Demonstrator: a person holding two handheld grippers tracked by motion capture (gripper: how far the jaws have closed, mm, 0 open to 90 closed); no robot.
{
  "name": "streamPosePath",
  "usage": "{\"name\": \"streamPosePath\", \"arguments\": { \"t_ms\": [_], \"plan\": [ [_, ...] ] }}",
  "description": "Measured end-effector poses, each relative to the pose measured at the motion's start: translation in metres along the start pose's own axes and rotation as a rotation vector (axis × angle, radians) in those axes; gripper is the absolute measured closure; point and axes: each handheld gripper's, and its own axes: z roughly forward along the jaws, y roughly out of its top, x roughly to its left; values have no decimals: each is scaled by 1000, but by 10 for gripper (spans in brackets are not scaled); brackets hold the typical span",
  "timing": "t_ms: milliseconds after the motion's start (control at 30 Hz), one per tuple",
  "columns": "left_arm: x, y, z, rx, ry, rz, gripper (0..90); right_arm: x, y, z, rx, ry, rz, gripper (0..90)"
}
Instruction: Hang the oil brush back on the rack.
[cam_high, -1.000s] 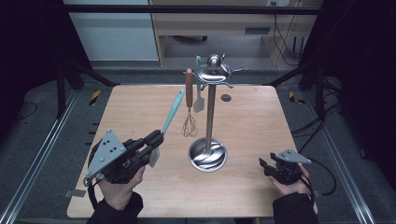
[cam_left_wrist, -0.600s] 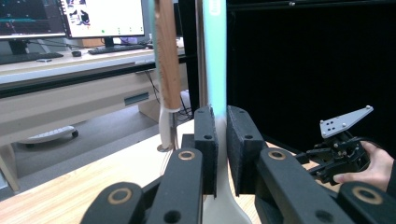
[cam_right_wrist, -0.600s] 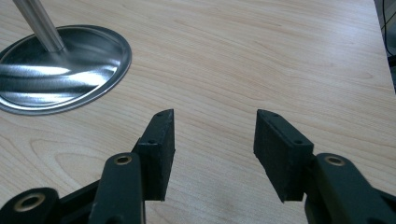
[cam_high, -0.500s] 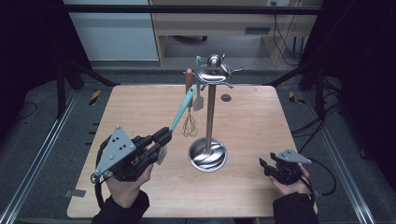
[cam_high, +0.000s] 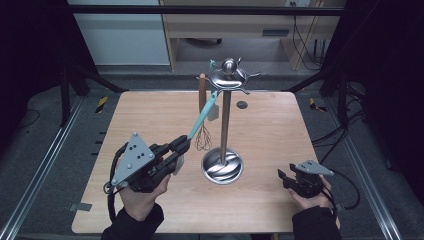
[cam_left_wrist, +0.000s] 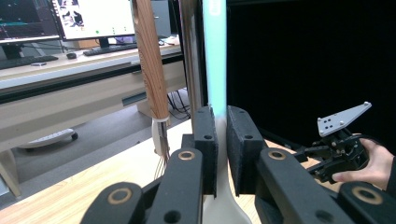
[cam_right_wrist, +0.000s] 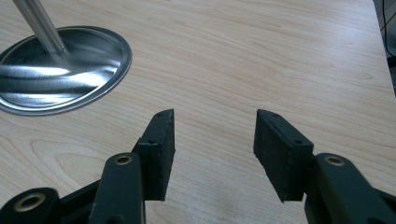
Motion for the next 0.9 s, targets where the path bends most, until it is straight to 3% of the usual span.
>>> {"name": "streamPosePath", "arguments": {
  "t_ms": [900],
  "plan": [
    [-1,-5,27,58,29,13,826,0,0,1,4,2,4,491]
  ]
}}
